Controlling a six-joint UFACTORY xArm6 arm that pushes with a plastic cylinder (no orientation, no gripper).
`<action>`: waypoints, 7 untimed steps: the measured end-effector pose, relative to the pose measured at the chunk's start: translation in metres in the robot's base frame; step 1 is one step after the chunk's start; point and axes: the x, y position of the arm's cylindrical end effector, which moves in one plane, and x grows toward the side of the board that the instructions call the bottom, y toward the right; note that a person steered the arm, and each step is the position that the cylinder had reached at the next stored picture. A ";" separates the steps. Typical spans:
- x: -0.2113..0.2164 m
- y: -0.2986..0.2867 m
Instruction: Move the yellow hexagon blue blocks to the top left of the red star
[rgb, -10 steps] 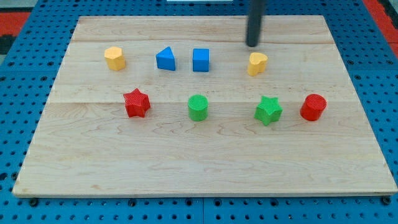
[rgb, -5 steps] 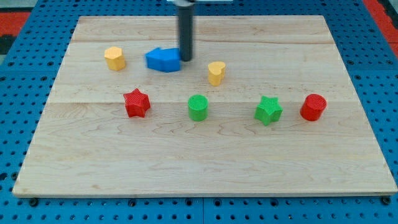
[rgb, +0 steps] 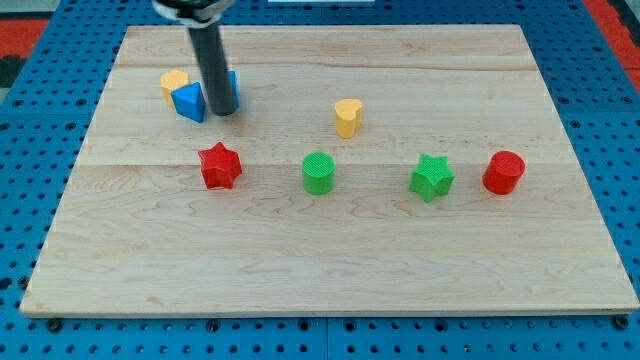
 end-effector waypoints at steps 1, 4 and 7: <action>-0.021 0.034; -0.022 -0.091; -0.073 -0.155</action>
